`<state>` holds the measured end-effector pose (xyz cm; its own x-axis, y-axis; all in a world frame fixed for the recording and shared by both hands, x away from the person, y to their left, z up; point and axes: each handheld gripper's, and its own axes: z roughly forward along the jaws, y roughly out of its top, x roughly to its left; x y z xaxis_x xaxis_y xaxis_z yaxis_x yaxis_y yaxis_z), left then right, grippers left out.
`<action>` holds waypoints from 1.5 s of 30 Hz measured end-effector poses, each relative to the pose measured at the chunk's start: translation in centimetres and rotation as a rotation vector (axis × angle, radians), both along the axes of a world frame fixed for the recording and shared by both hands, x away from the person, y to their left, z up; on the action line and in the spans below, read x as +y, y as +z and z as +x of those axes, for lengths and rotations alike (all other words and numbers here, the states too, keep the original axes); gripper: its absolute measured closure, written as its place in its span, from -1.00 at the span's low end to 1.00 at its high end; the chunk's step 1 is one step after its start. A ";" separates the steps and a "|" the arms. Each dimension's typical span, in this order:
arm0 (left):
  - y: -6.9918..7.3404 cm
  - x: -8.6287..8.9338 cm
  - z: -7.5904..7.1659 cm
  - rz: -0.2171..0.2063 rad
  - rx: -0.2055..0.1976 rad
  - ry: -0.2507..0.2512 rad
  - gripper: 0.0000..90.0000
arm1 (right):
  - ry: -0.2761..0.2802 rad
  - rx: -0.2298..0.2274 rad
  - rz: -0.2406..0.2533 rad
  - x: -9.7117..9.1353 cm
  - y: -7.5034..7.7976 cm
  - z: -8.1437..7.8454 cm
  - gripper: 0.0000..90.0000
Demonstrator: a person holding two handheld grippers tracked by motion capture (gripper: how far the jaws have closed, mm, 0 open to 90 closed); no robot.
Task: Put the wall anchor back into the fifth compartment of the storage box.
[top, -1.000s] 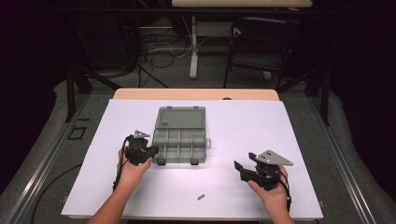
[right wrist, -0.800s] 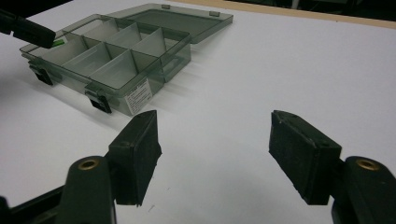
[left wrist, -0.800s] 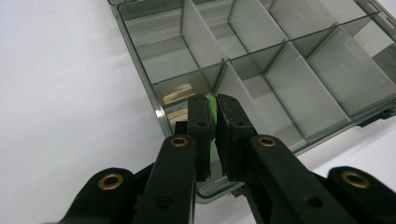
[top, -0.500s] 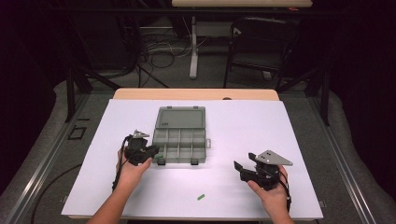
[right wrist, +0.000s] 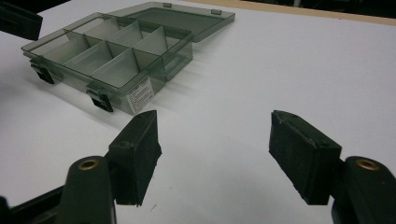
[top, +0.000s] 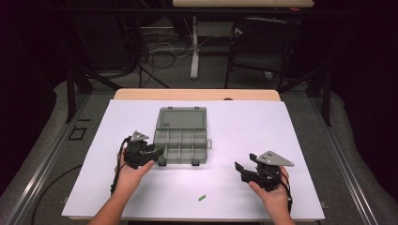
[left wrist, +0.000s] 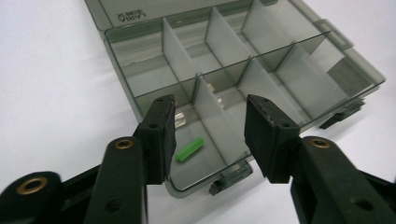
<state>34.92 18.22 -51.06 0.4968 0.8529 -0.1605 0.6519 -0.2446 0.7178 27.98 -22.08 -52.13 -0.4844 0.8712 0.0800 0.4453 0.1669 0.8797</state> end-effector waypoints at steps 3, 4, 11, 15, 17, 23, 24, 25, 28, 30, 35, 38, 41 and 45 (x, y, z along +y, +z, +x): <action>0.3 -0.3 -0.3 -0.005 -0.018 -0.009 0.09 | 0.000 -0.001 0.000 0.0 0.0 0.0 -0.28; 0.4 -0.3 -0.4 -0.004 -0.023 -0.014 0.07 | 0.000 0.000 0.000 0.0 0.0 0.0 -0.28; 0.7 -1.2 -1.1 -0.012 -0.037 -0.045 -0.05 | 0.001 0.003 -0.002 0.0 0.0 0.0 -0.28; 0.7 -1.9 -1.5 -0.008 -0.041 -0.066 -0.07 | -0.009 -0.017 0.008 0.1 -0.1 0.1 -0.27; 0.6 -2.3 -1.7 -0.009 -0.041 -0.078 -0.08 | -0.003 -0.003 0.000 0.0 0.0 0.0 -0.28; 0.3 -3.5 -2.5 -0.001 -0.038 -0.114 -0.08 | -0.002 -0.004 -0.001 0.0 0.0 0.0 -0.28; 0.3 -3.7 -2.6 -0.002 -0.038 -0.120 -0.08 | -0.003 -0.004 0.000 0.0 0.0 0.0 -0.28; 0.2 -3.8 -2.7 0.004 -0.039 -0.132 -0.08 | -0.004 -0.004 0.000 0.0 0.0 0.0 -0.28; 0.1 -4.4 -3.2 0.007 -0.041 -0.150 -0.07 | -0.005 -0.004 0.001 0.0 0.0 0.0 -0.28; 0.0 -4.8 -3.5 0.008 -0.042 -0.163 -0.05 | -0.003 -0.005 0.001 0.0 0.0 0.0 -0.28; -0.1 -5.5 -4.2 0.010 -0.043 -0.188 -0.01 | 0.000 0.000 0.001 0.0 0.1 -0.1 -0.28; -0.3 -5.9 -4.5 -0.001 -0.033 -0.198 0.01 | -0.007 -0.011 0.007 0.0 0.0 0.0 -0.28; -0.5 -6.1 -4.7 0.001 -0.033 -0.204 0.03 | -0.003 -0.006 0.006 0.0 0.0 0.0 -0.27; -0.7 -6.5 -5.0 0.001 -0.030 -0.219 0.03 | -0.008 -0.019 0.013 0.1 -0.1 0.0 -0.28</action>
